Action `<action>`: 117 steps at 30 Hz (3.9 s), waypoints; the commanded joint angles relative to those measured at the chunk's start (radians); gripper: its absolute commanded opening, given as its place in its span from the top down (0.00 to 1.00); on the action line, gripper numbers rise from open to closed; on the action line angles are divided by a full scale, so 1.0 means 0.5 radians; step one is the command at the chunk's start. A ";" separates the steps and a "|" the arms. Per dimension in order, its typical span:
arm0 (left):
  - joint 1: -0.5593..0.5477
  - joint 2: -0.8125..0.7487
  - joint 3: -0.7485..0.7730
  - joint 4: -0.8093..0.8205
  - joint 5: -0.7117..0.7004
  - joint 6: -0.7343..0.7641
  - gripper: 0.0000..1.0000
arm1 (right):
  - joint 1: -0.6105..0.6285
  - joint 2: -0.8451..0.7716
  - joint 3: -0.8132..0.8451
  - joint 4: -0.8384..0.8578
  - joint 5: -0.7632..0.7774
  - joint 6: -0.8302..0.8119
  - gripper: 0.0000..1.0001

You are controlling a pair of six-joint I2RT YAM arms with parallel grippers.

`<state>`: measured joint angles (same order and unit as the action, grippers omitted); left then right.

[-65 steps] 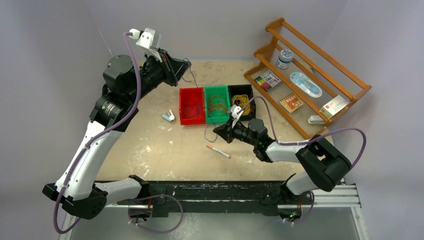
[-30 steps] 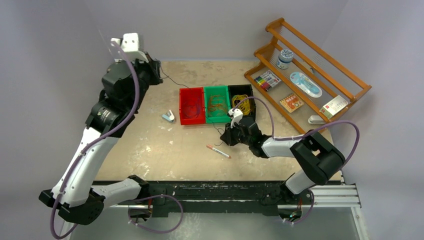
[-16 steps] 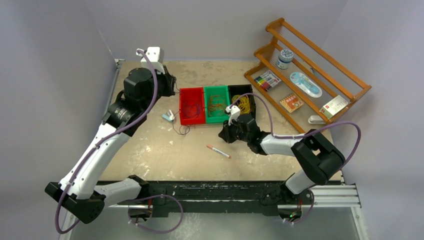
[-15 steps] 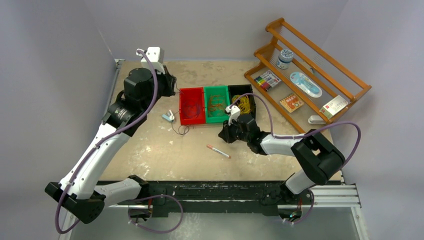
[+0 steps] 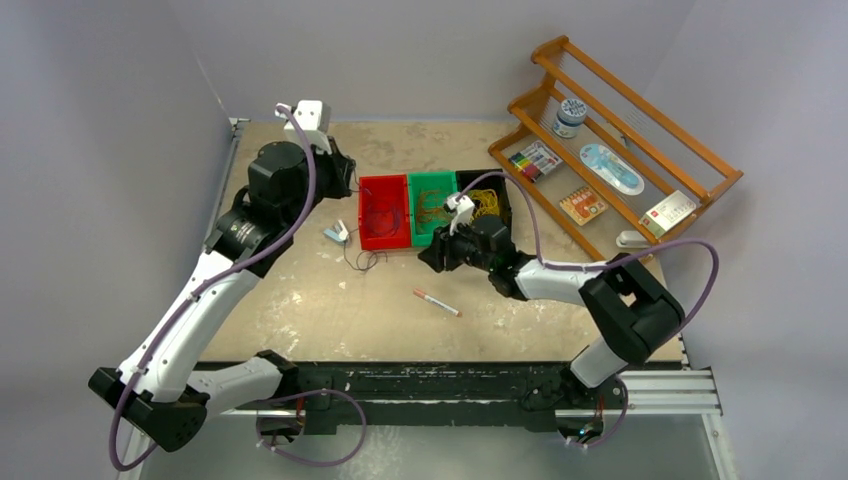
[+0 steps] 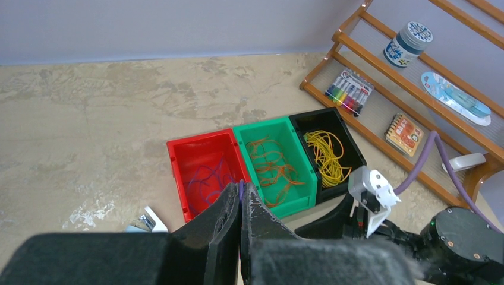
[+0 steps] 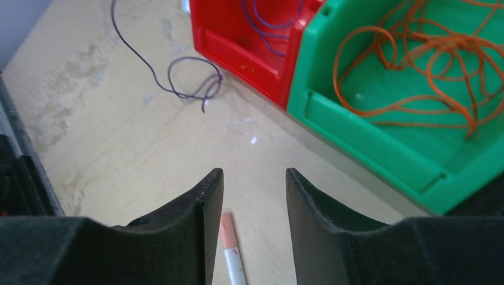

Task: Untangle the cables

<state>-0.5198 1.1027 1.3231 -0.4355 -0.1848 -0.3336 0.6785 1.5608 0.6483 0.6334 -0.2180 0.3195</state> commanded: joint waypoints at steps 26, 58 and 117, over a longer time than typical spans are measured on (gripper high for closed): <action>-0.007 -0.080 -0.064 0.053 0.088 -0.028 1.00 | 0.223 0.627 0.657 0.058 0.132 0.569 0.43; -0.007 -0.120 -0.088 0.024 0.039 -0.020 1.00 | 0.254 0.894 0.868 0.036 0.014 0.573 0.84; 0.087 0.010 0.219 -0.346 -1.276 0.208 1.00 | -0.712 -0.877 -0.181 -0.163 0.233 -0.093 1.00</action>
<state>-0.4843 1.0622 1.4792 -0.6582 -1.0714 -0.1726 0.3260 1.2037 0.5526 0.4503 0.0471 0.3439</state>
